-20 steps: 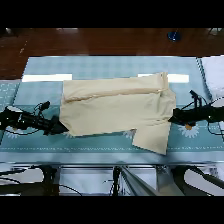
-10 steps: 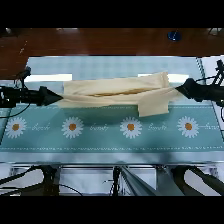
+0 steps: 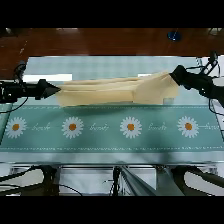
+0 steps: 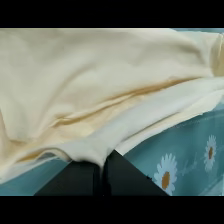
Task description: Fold the shirts.
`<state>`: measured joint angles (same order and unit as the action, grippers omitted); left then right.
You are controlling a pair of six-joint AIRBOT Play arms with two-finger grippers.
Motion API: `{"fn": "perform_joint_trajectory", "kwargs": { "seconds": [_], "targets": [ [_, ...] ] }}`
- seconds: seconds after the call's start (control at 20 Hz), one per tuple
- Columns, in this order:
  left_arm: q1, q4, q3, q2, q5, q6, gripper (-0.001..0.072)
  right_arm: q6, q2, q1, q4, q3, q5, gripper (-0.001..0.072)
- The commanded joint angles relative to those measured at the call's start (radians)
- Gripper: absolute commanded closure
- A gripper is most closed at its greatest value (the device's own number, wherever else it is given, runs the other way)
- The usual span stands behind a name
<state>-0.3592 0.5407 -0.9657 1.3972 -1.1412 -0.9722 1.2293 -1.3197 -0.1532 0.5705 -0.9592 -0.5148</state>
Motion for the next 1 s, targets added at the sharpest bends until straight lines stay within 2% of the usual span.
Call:
{"fn": "perform_joint_trajectory", "kwargs": {
  "seconds": [0.0,0.25,0.7,0.95],
  "targets": [
    [0.000,-0.003,-0.009,0.053,0.080,-0.001,0.0656,-0.004,-0.142,0.032,-0.012,-0.141,0.052,0.0680],
    [0.005,-0.003,-0.086,0.164,0.100,-0.001,0.0655,-0.003,-0.251,0.031,0.017,-0.242,0.055,0.0680],
    [0.051,-0.003,-0.153,0.288,0.106,0.000,0.0654,0.021,-0.315,0.031,0.266,-0.242,0.053,0.0679],
    [0.052,-0.003,-0.158,0.290,0.174,0.000,0.0653,0.020,-0.350,0.032,0.278,-0.242,0.058,0.0679]
  ]
}}
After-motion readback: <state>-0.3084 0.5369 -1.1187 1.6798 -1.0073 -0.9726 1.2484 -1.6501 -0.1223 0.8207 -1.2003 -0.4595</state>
